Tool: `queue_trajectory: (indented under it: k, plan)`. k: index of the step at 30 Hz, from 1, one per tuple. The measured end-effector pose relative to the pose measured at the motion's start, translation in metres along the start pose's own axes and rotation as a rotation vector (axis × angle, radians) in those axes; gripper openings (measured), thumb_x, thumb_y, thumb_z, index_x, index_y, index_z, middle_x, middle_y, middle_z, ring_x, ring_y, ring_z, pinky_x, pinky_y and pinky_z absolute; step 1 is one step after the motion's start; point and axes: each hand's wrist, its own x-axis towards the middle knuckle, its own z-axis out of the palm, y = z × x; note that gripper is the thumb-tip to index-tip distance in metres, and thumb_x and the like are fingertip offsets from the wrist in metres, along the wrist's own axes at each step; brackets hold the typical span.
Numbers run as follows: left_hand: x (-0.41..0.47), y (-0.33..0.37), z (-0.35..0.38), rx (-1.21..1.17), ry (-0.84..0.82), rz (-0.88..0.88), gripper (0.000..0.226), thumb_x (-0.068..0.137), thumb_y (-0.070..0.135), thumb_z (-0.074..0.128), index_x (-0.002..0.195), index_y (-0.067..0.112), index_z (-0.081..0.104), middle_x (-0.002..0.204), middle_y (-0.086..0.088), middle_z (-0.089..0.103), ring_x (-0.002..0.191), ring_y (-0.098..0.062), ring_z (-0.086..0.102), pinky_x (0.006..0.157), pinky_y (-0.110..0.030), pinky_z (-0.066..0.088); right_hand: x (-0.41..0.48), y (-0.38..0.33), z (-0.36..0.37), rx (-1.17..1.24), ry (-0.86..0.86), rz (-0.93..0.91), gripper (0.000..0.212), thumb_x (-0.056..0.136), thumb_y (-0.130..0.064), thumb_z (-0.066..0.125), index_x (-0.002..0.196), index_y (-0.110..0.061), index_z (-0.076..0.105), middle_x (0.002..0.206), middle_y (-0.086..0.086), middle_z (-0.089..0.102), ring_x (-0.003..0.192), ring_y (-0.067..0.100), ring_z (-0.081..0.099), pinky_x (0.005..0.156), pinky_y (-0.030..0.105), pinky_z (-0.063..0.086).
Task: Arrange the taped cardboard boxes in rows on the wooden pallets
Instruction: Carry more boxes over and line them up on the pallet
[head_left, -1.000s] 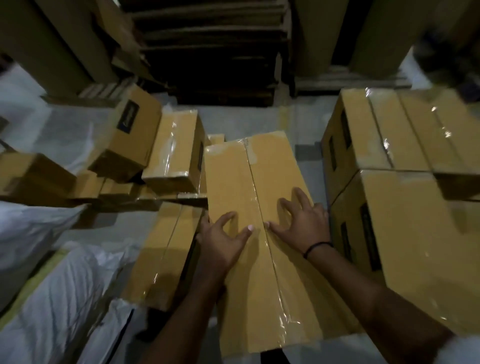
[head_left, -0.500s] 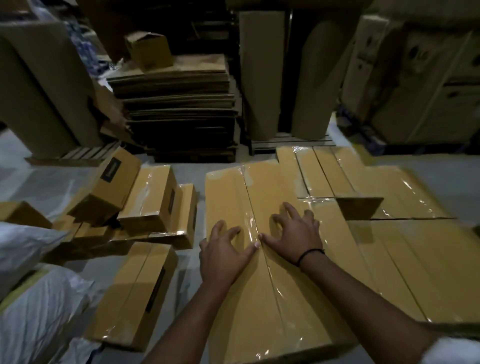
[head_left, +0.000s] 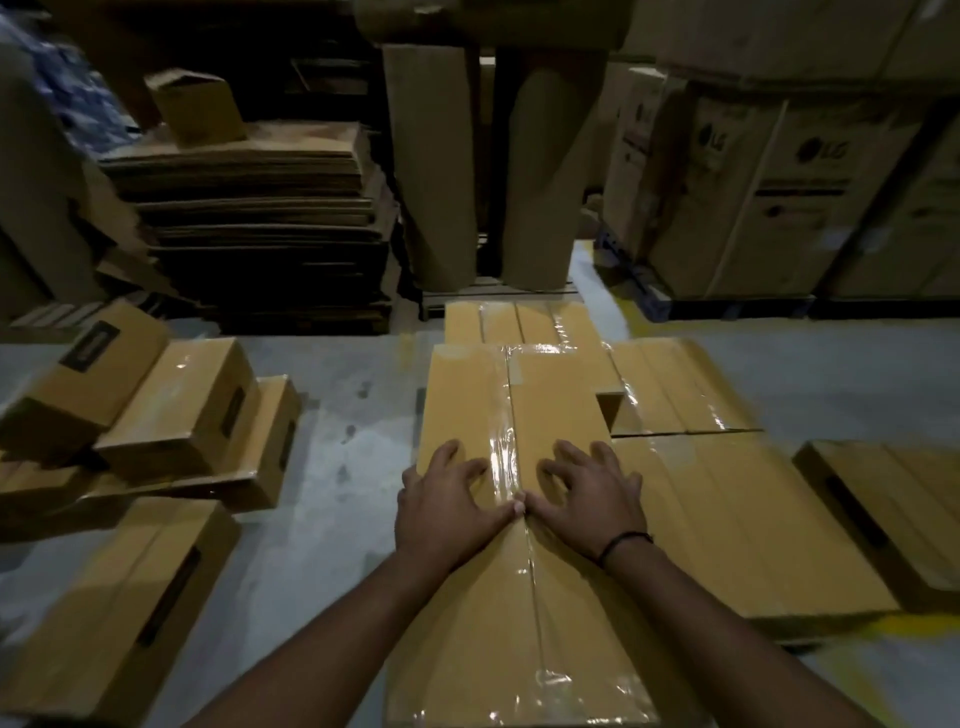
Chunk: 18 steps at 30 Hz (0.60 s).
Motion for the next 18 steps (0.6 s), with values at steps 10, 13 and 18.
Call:
queue_trajectory:
  k: [10,13,18]
  plan:
    - [0.021,0.142,0.086,-0.091,-0.046,0.012,0.089,0.067,0.09,0.059,0.141,0.042,0.056,0.161,0.012,0.031,0.142,-0.035,0.035,0.111,-0.053,0.04,0.017,0.164,-0.042,-0.045,-0.018,0.052,0.07,0.079,-0.085,0.049,0.133,-0.042,0.061,0.158,-0.015,0.036,0.149,0.023,0.02,0.106,0.055,0.03]
    - [0.04,0.153,0.102,-0.088,-0.09,0.007,0.09,0.066,0.089,0.061,0.142,0.042,0.055,0.161,0.011,0.03,0.142,-0.034,0.033,0.111,-0.054,0.04,0.037,0.186,-0.035,-0.043,-0.057,0.064,0.07,0.08,-0.084,0.05,0.136,-0.042,0.058,0.16,-0.013,0.034,0.15,0.024,0.019,0.107,0.054,0.029]
    - [0.083,0.155,0.126,-0.082,-0.192,0.018,0.094,0.066,0.089,0.063,0.145,0.04,0.053,0.164,0.009,0.026,0.145,-0.034,0.031,0.115,-0.053,0.037,0.076,0.207,-0.02,-0.054,-0.099,0.106,0.07,0.079,-0.082,0.052,0.135,-0.04,0.059,0.16,-0.011,0.034,0.149,0.024,0.021,0.107,0.054,0.029]
